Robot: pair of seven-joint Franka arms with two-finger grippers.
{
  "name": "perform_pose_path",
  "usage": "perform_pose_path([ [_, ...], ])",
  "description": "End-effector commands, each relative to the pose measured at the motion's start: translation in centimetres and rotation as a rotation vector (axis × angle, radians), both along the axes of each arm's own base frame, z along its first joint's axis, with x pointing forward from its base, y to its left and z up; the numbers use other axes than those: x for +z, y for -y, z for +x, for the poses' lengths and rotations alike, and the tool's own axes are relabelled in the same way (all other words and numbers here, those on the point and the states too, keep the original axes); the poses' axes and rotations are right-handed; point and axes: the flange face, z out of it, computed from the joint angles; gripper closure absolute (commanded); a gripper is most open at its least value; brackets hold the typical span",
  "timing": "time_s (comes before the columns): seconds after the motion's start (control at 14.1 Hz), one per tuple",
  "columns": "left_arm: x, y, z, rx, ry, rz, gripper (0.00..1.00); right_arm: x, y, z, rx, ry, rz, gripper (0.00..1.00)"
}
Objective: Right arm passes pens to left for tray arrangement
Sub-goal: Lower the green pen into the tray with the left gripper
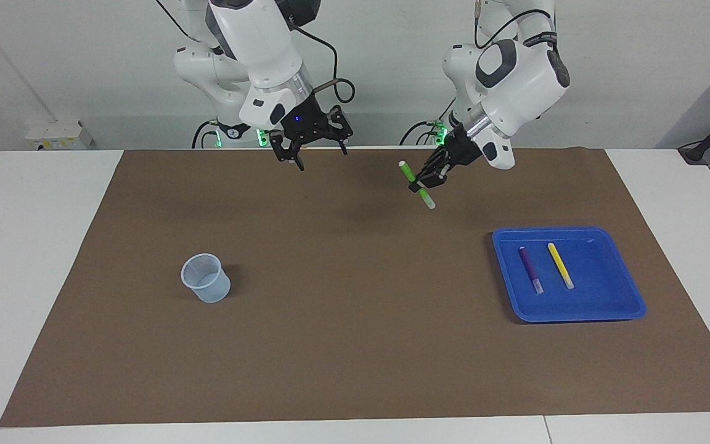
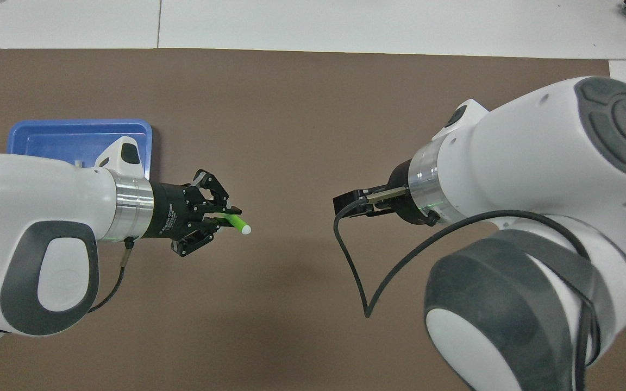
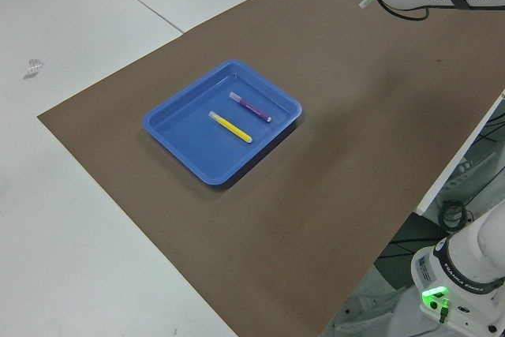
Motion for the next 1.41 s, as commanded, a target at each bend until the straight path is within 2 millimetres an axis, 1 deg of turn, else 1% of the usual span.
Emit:
perform_pose_path([
  [0.0,-0.2,-4.2,-0.6,-0.170,0.056,0.077,1.00,0.9,2.1,-0.5,-0.016,-0.007,-0.064,0.00],
  [0.14,-0.4,-7.4,-0.3,-0.284,0.103,0.117,1.00,1.0,2.9,-0.9,-0.017,-0.017,-0.111,0.00],
  [0.21,-0.7,-9.3,-0.1,-0.352,0.131,0.150,1.00,1.2,3.8,-0.9,-0.029,-0.025,-0.119,0.00],
  [0.28,-1.0,-11.1,0.0,-0.433,0.167,0.182,1.00,1.5,5.2,-0.9,-0.053,-0.035,-0.128,0.00],
  [0.35,-1.3,-13.3,0.1,-0.498,0.207,0.204,1.00,1.4,6.7,-0.7,-0.077,-0.055,-0.137,0.00],
  [0.42,-1.5,-15.0,0.2,-0.551,0.241,0.215,1.00,1.4,8.3,-0.4,-0.102,-0.072,-0.143,0.00],
  [0.57,-1.6,-17.2,0.4,-0.619,0.276,0.248,1.00,1.3,11.4,0.2,-0.155,-0.098,-0.148,0.00],
  [0.64,-1.6,-18.2,0.6,-0.674,0.297,0.281,1.00,1.3,12.5,0.5,-0.177,-0.099,-0.148,0.00],
  [0.71,-1.9,-19.7,0.9,-0.759,0.334,0.312,1.00,1.7,13.5,0.5,-0.196,-0.093,-0.149,0.00],
  [0.78,-2.2,-22.1,1.4,-0.819,0.375,0.333,1.00,2.2,14.1,0.4,-0.212,-0.086,-0.148,0.00],
  [0.85,-3.2,-24.5,1.9,-0.879,0.408,0.344,1.00,3.0,14.9,0.2,-0.232,-0.063,-0.147,0.00],
  [0.92,-4.1,-26.3,2.5,-0.938,0.431,0.369,1.00,4.0,15.7,-0.2,-0.253,-0.044,-0.149,0.00],
  [0.99,-4.6,-27.9,2.9,-0.993,0.446,0.411,1.00,5.2,16.4,-0.8,-0.271,-0.019,-0.153,0.00],
  [1.06,-4.9,-28.9,3.2,-1.033,0.449,0.438,1.00,6.2,17.0,-1.4,-0.288,-0.003,-0.155,0.00],
  [1.13,-5.2,-29.4,3.4,-1.043,0.445,0.448,1.00,6.8,17.3,-1.8,-0.298,0.008,-0.156,0.00],
  [1.2,-5.8,-30.4,3.5,-1.034,0.433,0.453,1.00,6.9,17.6,-1.8,-0.304,0.011,-0.155,0.00],
  [1.34,-7.8,-33.1,4.5,-1.032,0.429,0.481,1.00,6.9,19.1,-1.6,-0.329,0.004,-0.155,0.00],
])
